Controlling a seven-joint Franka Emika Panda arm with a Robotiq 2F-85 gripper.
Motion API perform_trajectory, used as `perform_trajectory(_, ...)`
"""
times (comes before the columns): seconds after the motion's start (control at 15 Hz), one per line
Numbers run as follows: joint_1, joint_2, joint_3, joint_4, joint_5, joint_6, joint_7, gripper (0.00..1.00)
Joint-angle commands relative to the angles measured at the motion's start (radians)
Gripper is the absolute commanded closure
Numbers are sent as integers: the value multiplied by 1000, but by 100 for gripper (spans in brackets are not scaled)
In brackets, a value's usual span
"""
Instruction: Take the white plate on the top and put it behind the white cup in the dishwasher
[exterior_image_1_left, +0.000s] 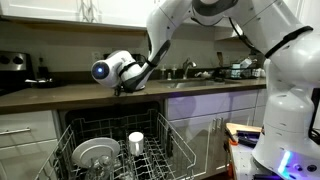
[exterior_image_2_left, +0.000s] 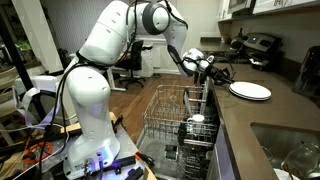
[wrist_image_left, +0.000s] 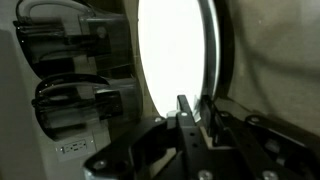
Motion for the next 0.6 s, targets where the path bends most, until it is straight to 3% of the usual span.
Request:
perform_trajectory(0.0,-11,-9,10,-21,-2,-1,8,98)
perform_trajectory(0.33,-10,-12,9,-20,-4,-5,5,91)
perform_trajectory(0.53,-9,-13,9,-16,-6,-4,3,93)
